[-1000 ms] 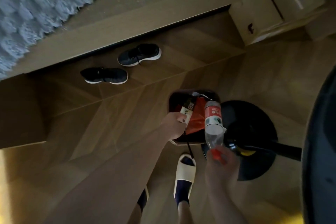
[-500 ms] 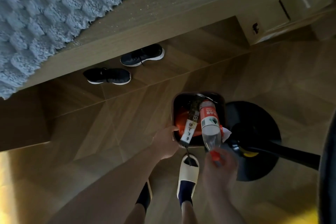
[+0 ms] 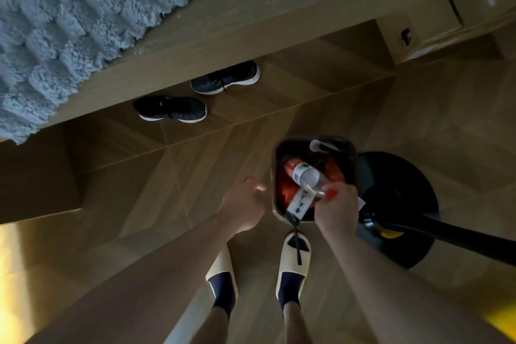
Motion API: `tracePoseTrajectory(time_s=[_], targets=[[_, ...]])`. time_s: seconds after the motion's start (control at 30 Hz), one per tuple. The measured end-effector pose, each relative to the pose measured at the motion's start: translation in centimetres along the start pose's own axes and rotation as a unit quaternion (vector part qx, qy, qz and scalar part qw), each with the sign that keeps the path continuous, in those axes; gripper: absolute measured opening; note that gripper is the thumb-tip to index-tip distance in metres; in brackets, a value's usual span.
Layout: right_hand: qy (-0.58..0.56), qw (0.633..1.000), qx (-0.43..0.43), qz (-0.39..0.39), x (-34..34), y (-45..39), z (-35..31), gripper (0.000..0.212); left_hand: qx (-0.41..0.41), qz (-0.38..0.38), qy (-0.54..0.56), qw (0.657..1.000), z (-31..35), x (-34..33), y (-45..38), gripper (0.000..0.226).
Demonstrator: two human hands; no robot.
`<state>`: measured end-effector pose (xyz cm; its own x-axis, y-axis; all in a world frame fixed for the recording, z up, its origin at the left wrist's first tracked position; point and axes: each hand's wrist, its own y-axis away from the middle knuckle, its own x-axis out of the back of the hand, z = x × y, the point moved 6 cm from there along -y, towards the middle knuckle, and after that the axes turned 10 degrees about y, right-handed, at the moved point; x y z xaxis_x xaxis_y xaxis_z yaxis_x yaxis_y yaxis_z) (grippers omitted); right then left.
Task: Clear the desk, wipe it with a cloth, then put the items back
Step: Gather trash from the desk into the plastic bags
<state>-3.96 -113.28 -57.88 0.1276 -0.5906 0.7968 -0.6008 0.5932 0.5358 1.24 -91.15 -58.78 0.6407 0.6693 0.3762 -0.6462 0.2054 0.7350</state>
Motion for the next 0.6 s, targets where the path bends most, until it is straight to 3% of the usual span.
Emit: tracePoseTrajectory(time_s=[0.2, 0.3, 0.43, 0.6], targets=[[0.043, 0.996, 0.075, -0.024, 0.9, -1.2, -2.1, 0.032, 0.001, 0.009, 0.015, 1.0, -0.7, 1.0, 0.5, 0.043], [0.038, 0.997, 0.053, -0.033, 1.8, 0.5, -2.2, 0.037, -0.006, 0.028, 0.022, 0.999, -0.7, 1.9, 1.9, 0.038], [0.037, 0.989, 0.127, -0.064, 4.2, 6.5, -4.3, 0.051, 0.002, 0.044, 0.033, 0.998, 0.0, 4.3, 6.8, 0.047], [0.09, 0.965, 0.196, -0.149, 8.3, 17.8, -10.3, 0.053, -0.021, 0.051, -0.011, 0.998, 2.5, 9.5, 18.2, 0.06]])
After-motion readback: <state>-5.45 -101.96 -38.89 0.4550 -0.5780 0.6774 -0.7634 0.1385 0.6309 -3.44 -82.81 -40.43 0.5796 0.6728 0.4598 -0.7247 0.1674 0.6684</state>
